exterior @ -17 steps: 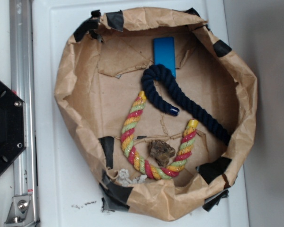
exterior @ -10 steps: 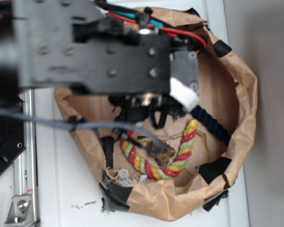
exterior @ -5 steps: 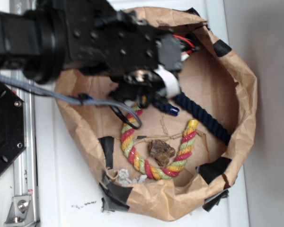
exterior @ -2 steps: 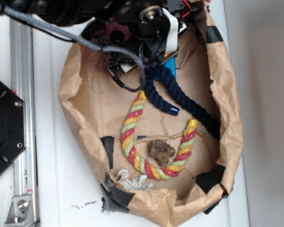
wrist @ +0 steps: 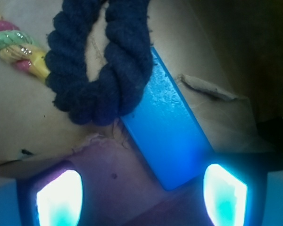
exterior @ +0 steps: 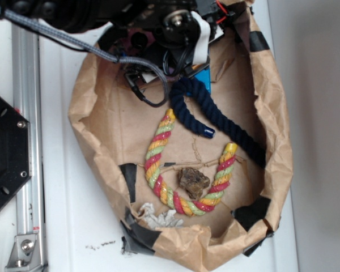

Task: Grab the blue block.

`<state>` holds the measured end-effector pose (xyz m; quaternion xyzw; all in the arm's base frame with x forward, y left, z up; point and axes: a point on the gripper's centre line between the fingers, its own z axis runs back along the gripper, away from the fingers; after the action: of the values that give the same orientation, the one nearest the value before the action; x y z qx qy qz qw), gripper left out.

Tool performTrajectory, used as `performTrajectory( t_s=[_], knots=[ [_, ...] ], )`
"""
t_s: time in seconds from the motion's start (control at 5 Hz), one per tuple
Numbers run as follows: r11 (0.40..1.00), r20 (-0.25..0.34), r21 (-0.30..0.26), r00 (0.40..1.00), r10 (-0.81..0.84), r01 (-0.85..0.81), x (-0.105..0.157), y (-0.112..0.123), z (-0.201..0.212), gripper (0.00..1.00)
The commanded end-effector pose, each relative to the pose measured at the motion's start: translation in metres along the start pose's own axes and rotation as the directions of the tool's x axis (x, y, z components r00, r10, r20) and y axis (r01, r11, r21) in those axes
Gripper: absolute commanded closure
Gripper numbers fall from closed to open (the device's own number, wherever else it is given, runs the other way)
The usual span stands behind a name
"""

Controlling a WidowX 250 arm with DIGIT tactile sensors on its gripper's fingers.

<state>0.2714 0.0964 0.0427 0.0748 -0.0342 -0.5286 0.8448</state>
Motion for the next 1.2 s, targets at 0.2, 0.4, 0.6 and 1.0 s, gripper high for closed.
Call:
performTrajectory(
  t_s=[0.2,0.4,0.6,1.0],
  knots=[
    [0.985,0.013,-0.011,0.985,-0.172,0.172,0.038,-0.016,-0.021,0.0],
    [0.974,0.012,0.017,0.974,-0.225,0.225,0.054,-0.026,-0.014,0.0],
    [0.969,0.024,-0.003,0.968,-0.248,0.248,0.06,-0.03,-0.01,0.0],
    [0.97,0.011,-0.055,0.972,-0.235,0.236,0.065,-0.036,-0.019,1.0]
  ],
)
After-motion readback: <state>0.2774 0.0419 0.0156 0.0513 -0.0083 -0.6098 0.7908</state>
